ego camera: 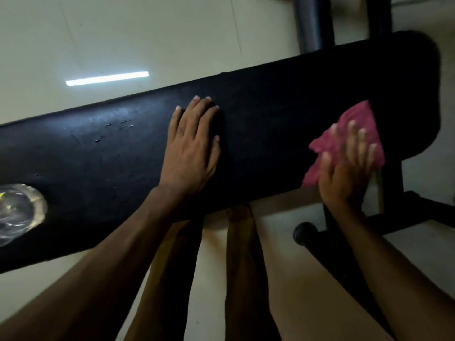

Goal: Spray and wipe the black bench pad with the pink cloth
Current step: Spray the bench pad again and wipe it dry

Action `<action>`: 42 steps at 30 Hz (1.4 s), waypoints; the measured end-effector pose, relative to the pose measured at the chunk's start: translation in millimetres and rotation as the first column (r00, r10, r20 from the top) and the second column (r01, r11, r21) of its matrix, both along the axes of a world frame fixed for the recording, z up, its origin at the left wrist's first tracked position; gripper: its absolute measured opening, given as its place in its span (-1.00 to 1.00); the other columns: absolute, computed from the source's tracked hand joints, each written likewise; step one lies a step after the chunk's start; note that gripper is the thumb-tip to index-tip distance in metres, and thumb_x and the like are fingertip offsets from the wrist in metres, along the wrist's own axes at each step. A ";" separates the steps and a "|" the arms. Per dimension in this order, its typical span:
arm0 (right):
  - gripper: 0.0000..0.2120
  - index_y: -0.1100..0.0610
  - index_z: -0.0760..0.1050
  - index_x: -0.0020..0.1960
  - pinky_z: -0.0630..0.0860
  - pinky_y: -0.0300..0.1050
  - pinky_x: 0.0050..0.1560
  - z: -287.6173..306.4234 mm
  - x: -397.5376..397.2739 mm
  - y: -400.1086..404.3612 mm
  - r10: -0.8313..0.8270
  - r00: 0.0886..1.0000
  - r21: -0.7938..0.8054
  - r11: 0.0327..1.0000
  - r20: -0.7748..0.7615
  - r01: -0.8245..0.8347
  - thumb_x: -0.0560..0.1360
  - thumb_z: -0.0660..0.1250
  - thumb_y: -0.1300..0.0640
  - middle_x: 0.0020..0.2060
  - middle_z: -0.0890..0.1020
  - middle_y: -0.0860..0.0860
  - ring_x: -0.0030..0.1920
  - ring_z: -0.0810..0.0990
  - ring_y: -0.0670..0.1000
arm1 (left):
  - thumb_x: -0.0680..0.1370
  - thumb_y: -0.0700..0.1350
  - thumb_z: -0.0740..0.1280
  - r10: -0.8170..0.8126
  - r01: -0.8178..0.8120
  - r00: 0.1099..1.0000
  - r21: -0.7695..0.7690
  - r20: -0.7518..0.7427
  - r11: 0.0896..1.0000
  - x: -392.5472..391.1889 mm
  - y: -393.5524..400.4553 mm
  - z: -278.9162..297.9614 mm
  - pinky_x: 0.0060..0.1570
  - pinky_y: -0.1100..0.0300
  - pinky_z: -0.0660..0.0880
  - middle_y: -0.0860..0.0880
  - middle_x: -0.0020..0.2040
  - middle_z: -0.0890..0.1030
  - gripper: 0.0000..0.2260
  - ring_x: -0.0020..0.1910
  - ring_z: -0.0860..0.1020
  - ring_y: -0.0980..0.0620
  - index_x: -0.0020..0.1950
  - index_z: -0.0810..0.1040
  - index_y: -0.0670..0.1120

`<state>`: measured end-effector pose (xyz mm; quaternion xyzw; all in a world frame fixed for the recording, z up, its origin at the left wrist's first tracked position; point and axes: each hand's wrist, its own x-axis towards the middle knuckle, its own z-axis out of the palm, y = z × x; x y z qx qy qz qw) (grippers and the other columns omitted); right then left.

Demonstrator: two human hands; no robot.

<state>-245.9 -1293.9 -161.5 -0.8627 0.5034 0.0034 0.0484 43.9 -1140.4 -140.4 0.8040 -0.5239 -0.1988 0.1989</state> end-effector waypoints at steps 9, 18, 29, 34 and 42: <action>-0.47 -0.04 0.10 0.61 -0.13 0.25 0.57 5.2 -35.7 -99.5 -0.411 0.909 0.060 0.911 0.075 0.407 0.67 -0.06 -0.14 0.61 0.16 0.04 0.62 0.06 0.09 | 0.68 0.03 0.12 0.173 -0.187 0.981 0.177 0.088 0.966 -44.8 -27.7 1.6 0.59 -0.20 -0.14 -0.14 0.65 0.07 -0.44 0.64 -0.05 -0.07 0.63 0.08 -0.15; -0.42 0.01 0.28 0.54 0.15 0.14 0.49 18.6 -40.5 -205.1 -0.726 0.685 0.309 0.666 0.062 0.679 0.65 -0.10 -0.24 0.48 0.41 0.01 0.47 0.33 0.11 | 0.63 -0.03 0.10 0.292 -0.309 0.947 0.133 0.133 0.942 -65.7 -39.1 -10.8 0.56 -0.26 -0.19 -0.16 0.65 0.05 -0.42 0.64 -0.07 -0.12 0.63 0.07 -0.17; -0.49 -0.08 0.25 0.55 0.07 0.11 0.51 10.2 20.8 -234.5 -0.489 0.871 0.101 0.870 0.046 0.483 0.66 -0.06 -0.17 0.56 0.26 -0.01 0.53 0.21 0.08 | 0.61 -0.04 0.12 0.320 -0.350 0.922 0.114 0.217 0.930 -70.4 -41.6 -20.4 0.56 -0.22 -0.19 -0.14 0.65 0.05 -0.40 0.64 -0.05 -0.11 0.63 0.07 -0.16; -0.50 0.01 0.39 0.45 -0.06 0.23 0.56 25.1 62.4 -230.2 -0.115 0.989 0.151 0.980 -0.096 0.129 0.67 -0.08 -0.17 0.49 0.37 0.03 0.54 0.20 0.11 | 0.61 -0.02 0.09 0.304 -0.339 0.926 0.138 0.222 0.931 -71.7 -42.5 -18.9 0.56 -0.25 -0.19 -0.15 0.65 0.03 -0.39 0.64 -0.07 -0.12 0.63 0.06 -0.17; -0.51 -0.17 0.17 0.58 -0.18 0.24 0.57 10.2 128.7 -89.5 0.425 0.904 0.234 0.885 -0.054 -0.402 0.67 -0.05 -0.20 0.59 0.23 0.00 0.60 0.12 0.11 | 0.62 0.03 0.04 0.287 -0.315 0.940 0.147 0.183 0.938 -68.3 -44.0 -13.2 0.56 -0.24 -0.21 -0.16 0.65 0.02 -0.39 0.64 -0.09 -0.10 0.63 0.07 -0.18</action>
